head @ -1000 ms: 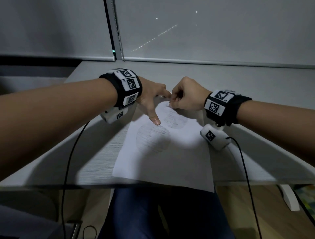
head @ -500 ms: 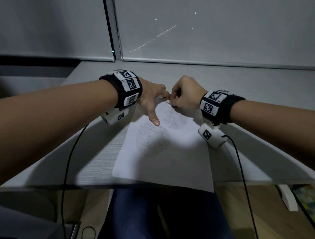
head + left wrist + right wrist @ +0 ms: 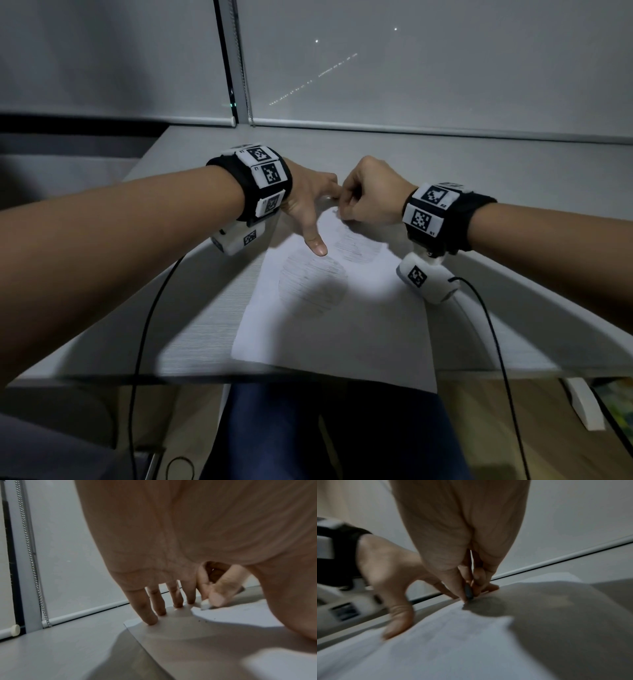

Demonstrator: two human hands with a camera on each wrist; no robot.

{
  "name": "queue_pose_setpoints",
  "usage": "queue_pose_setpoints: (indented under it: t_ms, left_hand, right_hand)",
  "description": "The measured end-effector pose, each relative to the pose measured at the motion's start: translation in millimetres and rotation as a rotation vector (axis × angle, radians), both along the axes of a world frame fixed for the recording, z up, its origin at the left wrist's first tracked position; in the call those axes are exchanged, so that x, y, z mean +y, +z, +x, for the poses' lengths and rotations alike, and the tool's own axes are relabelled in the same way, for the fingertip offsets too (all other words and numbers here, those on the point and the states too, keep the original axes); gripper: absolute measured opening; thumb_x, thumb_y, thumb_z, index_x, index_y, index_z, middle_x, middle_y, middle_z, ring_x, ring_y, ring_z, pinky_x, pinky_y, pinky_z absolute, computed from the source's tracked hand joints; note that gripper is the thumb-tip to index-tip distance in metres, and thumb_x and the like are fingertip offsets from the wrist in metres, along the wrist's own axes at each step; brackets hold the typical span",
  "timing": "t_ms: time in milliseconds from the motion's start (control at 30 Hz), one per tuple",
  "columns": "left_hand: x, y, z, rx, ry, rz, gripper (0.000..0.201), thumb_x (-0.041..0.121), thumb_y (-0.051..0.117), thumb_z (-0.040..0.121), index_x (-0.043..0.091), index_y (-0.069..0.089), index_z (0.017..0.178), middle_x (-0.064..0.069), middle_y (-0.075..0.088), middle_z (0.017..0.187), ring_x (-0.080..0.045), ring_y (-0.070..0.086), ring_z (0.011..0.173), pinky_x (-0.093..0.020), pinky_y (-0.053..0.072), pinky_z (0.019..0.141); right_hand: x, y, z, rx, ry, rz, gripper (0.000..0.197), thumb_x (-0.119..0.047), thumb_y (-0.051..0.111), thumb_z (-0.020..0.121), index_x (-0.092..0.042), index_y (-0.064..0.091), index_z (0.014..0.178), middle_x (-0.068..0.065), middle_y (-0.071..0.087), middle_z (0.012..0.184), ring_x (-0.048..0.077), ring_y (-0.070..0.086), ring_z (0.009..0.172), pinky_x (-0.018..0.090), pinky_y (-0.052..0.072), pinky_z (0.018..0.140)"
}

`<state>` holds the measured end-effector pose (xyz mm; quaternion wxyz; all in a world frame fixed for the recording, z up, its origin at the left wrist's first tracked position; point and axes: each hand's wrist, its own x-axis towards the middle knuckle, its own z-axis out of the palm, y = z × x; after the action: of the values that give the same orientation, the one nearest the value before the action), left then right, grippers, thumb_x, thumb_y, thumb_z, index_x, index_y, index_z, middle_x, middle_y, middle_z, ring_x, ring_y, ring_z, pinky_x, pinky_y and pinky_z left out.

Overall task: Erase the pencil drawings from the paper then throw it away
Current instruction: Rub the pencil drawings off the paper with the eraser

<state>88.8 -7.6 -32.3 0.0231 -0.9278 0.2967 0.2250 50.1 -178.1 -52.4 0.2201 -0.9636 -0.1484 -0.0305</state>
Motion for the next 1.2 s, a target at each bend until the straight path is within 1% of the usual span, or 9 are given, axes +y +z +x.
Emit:
queue_pose_setpoints:
  t_ms: [133, 233, 367, 533, 633, 800, 900, 1033, 1200]
  left_hand:
    - [2, -2, 0, 0.021, 0.047, -0.079, 0.119, 0.06, 0.102, 0.051, 0.028, 0.047, 0.151, 0.015, 0.054, 0.142, -0.017, 0.052, 0.134, -0.043, 0.04, 0.119]
    - [2, 1, -3, 0.003, 0.025, -0.029, 0.132, 0.071, 0.098, 0.047, 0.035, 0.037, 0.159, 0.014, 0.045, 0.148, -0.022, 0.047, 0.143, -0.051, 0.04, 0.118]
    - [0, 4, -4, 0.006, -0.017, 0.03, 0.131, 0.068, 0.095, 0.058, 0.045, 0.025, 0.166, 0.016, 0.039, 0.136, -0.022, 0.043, 0.141, -0.054, 0.042, 0.114]
    - [-2, 6, -5, 0.007, -0.024, 0.061, 0.123, 0.072, 0.095, 0.05, 0.051, 0.037, 0.156, 0.014, 0.039, 0.134, -0.023, 0.045, 0.136, -0.055, 0.044, 0.11]
    - [-3, 7, -7, 0.003, -0.025, 0.077, 0.13, 0.074, 0.095, 0.048, 0.051, 0.032, 0.159, 0.015, 0.038, 0.134, -0.024, 0.044, 0.139, -0.058, 0.043, 0.112]
    - [-4, 9, -10, 0.009, -0.02, 0.101, 0.136, 0.07, 0.094, 0.054, 0.054, 0.016, 0.164, 0.016, 0.033, 0.133, -0.025, 0.038, 0.146, -0.057, 0.042, 0.113]
    - [-8, 11, -11, -0.014, -0.017, 0.138, 0.136, 0.072, 0.092, 0.055, 0.051, 0.017, 0.165, 0.016, 0.031, 0.132, -0.026, 0.038, 0.146, -0.057, 0.042, 0.112]
    - [-14, 12, -12, -0.042, -0.046, 0.18, 0.131, 0.074, 0.093, 0.053, 0.054, 0.022, 0.162, 0.012, 0.032, 0.134, -0.028, 0.041, 0.143, -0.055, 0.044, 0.108]
    - [-16, 15, -14, -0.024, -0.031, 0.198, 0.138, 0.069, 0.095, 0.053, 0.062, 0.011, 0.162, 0.01, 0.028, 0.137, -0.032, 0.036, 0.148, -0.059, 0.042, 0.113]
  right_hand:
    - [14, 2, -15, 0.055, 0.146, 0.007, 0.002, -0.012, 0.082, 0.075, -0.01, 0.083, 0.074, 0.0, 0.073, 0.064, 0.006, 0.059, 0.055, 0.019, 0.051, 0.058]
    - [4, 5, -4, 0.037, 0.076, -0.021, 0.002, -0.01, 0.082, 0.076, -0.009, 0.083, 0.076, 0.002, 0.074, 0.067, 0.009, 0.063, 0.059, 0.023, 0.055, 0.064]
    - [-16, 4, 4, -0.027, -0.051, -0.07, 0.007, -0.011, 0.077, 0.079, -0.008, 0.082, 0.075, 0.001, 0.071, 0.065, 0.009, 0.061, 0.057, 0.022, 0.051, 0.062]
    - [-7, 3, -28, 0.07, 0.162, -0.002, 0.004, -0.014, 0.082, 0.08, -0.012, 0.083, 0.077, -0.009, 0.07, 0.06, -0.001, 0.06, 0.051, 0.012, 0.049, 0.057]
    - [-11, 4, -26, 0.081, 0.173, -0.005, 0.003, -0.016, 0.084, 0.08, -0.014, 0.084, 0.077, -0.013, 0.067, 0.056, -0.003, 0.058, 0.049, 0.009, 0.045, 0.055]
    - [-27, 4, -2, -0.012, -0.024, -0.057, 0.006, -0.015, 0.079, 0.08, -0.011, 0.083, 0.077, -0.002, 0.071, 0.065, 0.006, 0.059, 0.056, 0.022, 0.048, 0.064]
    - [-20, 3, -15, 0.013, 0.046, -0.044, 0.005, -0.015, 0.079, 0.08, -0.013, 0.082, 0.076, -0.007, 0.07, 0.063, 0.001, 0.059, 0.053, 0.014, 0.047, 0.058]
    - [-16, 2, -31, 0.077, 0.158, -0.024, 0.004, -0.016, 0.082, 0.08, -0.014, 0.082, 0.076, -0.003, 0.073, 0.063, 0.001, 0.058, 0.051, 0.01, 0.046, 0.055]
    - [-34, 4, -6, -0.021, -0.018, -0.067, 0.007, -0.014, 0.079, 0.08, -0.01, 0.083, 0.077, 0.001, 0.07, 0.064, 0.006, 0.056, 0.054, 0.022, 0.045, 0.061]
